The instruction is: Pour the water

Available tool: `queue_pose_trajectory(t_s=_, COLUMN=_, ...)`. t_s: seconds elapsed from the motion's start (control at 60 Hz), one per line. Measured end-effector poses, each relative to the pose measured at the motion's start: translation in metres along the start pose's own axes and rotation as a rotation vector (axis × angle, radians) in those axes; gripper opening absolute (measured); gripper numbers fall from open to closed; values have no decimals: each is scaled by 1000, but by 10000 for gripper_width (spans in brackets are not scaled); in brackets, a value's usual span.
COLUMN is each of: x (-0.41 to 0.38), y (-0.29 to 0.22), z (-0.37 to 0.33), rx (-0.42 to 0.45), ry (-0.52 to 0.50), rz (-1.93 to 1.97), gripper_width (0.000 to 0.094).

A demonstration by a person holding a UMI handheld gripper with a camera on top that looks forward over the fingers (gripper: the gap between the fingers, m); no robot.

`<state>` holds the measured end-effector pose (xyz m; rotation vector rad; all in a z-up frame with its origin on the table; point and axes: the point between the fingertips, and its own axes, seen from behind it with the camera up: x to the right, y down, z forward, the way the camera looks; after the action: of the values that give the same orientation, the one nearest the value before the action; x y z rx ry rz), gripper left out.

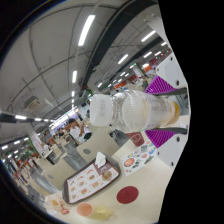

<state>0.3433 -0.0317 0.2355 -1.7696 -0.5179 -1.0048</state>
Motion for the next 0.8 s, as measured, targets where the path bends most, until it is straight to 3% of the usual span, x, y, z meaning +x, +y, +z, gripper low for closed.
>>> queue_pose_trajectory(t_s=0.217, x=-63, y=-149, z=-10, rx=210, ry=132, rz=-572, gripper_width=444)
queue_pose_trajectory(t_s=0.383, x=-144, y=-208, z=-14, rx=369, ry=186, rz=-981, gripper_width=443)
queue_pose_trajectory(t_s=0.567, x=-196, y=-218, z=-5, rx=410, ry=206, rz=-1252, gripper_width=442)
queue_pose_trajectory(t_s=0.717, x=-203, y=-213, z=-3, rx=396, ry=142, rz=-1201, gripper_width=441)
queue_pose_trajectory(t_s=0.8, x=-192, y=-209, z=-3, rx=358, ry=50, rz=-981, gripper_width=441)
